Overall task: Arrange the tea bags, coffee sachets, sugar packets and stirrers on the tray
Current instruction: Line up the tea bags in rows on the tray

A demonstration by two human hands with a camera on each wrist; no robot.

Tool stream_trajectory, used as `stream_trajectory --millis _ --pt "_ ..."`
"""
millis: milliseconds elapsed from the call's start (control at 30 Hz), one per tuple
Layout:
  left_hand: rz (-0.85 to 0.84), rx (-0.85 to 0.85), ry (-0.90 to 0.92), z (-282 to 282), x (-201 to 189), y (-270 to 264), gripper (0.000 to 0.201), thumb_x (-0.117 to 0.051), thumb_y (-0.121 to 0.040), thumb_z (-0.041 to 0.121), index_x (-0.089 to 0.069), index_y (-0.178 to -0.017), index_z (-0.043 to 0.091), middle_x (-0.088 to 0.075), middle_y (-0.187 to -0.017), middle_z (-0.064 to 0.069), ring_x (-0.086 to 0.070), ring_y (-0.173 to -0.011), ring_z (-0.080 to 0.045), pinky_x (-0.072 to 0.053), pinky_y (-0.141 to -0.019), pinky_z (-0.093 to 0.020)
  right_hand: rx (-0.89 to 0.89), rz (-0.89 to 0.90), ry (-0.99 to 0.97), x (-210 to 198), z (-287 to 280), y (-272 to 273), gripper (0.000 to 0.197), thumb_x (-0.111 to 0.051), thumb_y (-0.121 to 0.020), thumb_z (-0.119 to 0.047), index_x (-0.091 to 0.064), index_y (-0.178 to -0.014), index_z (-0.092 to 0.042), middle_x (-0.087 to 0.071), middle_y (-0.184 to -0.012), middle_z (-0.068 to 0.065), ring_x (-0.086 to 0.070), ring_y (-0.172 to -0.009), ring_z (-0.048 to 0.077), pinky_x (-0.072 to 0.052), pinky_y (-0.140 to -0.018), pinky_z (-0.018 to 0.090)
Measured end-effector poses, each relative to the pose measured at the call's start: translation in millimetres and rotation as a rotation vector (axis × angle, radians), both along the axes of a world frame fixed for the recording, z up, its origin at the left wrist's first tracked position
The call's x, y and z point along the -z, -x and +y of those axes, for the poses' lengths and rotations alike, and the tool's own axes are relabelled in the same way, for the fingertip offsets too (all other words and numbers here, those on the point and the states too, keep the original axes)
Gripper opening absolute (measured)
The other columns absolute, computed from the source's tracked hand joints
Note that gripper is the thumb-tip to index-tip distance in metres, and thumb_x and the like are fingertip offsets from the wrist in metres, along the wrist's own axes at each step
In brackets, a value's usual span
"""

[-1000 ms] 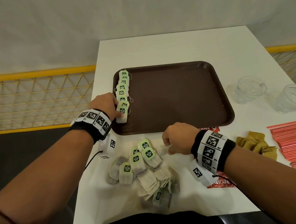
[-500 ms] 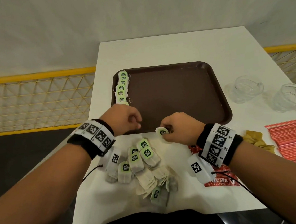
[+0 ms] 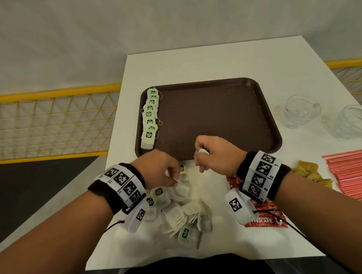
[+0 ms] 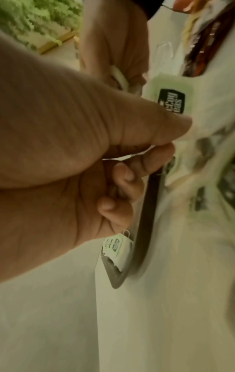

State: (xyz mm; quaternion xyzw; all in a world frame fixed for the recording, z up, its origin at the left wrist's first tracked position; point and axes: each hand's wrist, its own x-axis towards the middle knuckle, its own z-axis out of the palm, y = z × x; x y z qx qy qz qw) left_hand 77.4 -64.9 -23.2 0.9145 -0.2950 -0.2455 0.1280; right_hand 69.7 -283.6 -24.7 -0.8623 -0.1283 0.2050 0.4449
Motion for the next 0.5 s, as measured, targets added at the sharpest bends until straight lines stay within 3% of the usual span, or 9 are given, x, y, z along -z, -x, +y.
stream_trajectory --millis 133,200,267,333,433,500 --pt "-0.043 -0.086 0.182 2.1 -17.6 -3.1 0.010 -0.079 -0.077 0.031 -0.073 -0.085 0.028 -0.062 -0.070 0.022 -0.055 -0.067 0.011 -0.035 -0.061 -0.006 -0.036 0.056 -0.057 2.4 4.4 -1.6 0.030 -0.039 -0.087 0.003 -0.051 -0.104 -0.019 -0.068 -0.101 0.001 -0.066 -0.079 0.020 -0.051 -0.072 0.036" --pt "-0.068 -0.139 0.256 0.3 -26.6 -3.1 0.009 -0.079 -0.078 0.027 -0.073 -0.083 0.026 -0.058 -0.059 0.024 -0.053 -0.060 0.009 -0.034 -0.056 -0.005 -0.048 0.031 -0.068 3.3 6.3 -3.0 0.036 -0.038 -0.086 0.005 -0.055 -0.106 -0.020 -0.066 -0.092 -0.003 -0.061 -0.077 0.017 -0.048 -0.072 0.038" --pt "-0.093 -0.190 0.312 -0.5 -33.4 -2.8 0.008 -0.079 -0.078 0.024 -0.072 -0.081 0.022 -0.056 -0.057 0.028 -0.052 -0.056 0.006 -0.035 -0.054 -0.005 -0.052 -0.021 -0.065 2.5 8.8 -3.8 0.028 -0.044 -0.090 -0.001 -0.060 -0.103 -0.020 -0.060 -0.078 -0.004 -0.054 -0.069 0.015 -0.047 -0.068 0.042" --pt "-0.112 -0.244 0.366 -0.9 -37.7 -3.2 0.009 -0.080 -0.077 0.022 -0.072 -0.078 0.020 -0.056 -0.055 0.028 -0.052 -0.054 0.003 -0.035 -0.053 -0.007 -0.061 -0.075 -0.066 -0.3 11.3 -3.6 0.019 -0.053 -0.090 -0.006 -0.064 -0.099 -0.018 -0.055 -0.071 -0.004 -0.049 -0.063 0.011 -0.043 -0.063 0.037" --pt "-0.077 -0.340 0.480 -0.2 -41.0 -3.3 0.011 -0.082 -0.075 0.019 -0.071 -0.075 0.017 -0.059 -0.057 0.023 -0.051 -0.051 0.000 -0.036 -0.052 -0.009 -0.087 -0.175 -0.076 -2.1 15.1 -5.1 0.007 -0.066 -0.085 -0.012 -0.067 -0.090 -0.017 -0.062 -0.075 -0.004 -0.054 -0.066 0.010 -0.045 -0.064 0.029" --pt "-0.027 -0.374 0.557 1.2 -42.2 -3.5 0.012 -0.081 -0.077 0.018 -0.070 -0.076 0.015 -0.065 -0.061 0.015 -0.051 -0.052 0.000 -0.039 -0.053 -0.012 -0.077 -0.234 -0.094 -0.5 18.7 -9.1 0.002 -0.069 -0.085 -0.018 -0.068 -0.087 -0.016 -0.066 -0.079 -0.001 -0.059 -0.073 0.013 -0.047 -0.067 0.031"
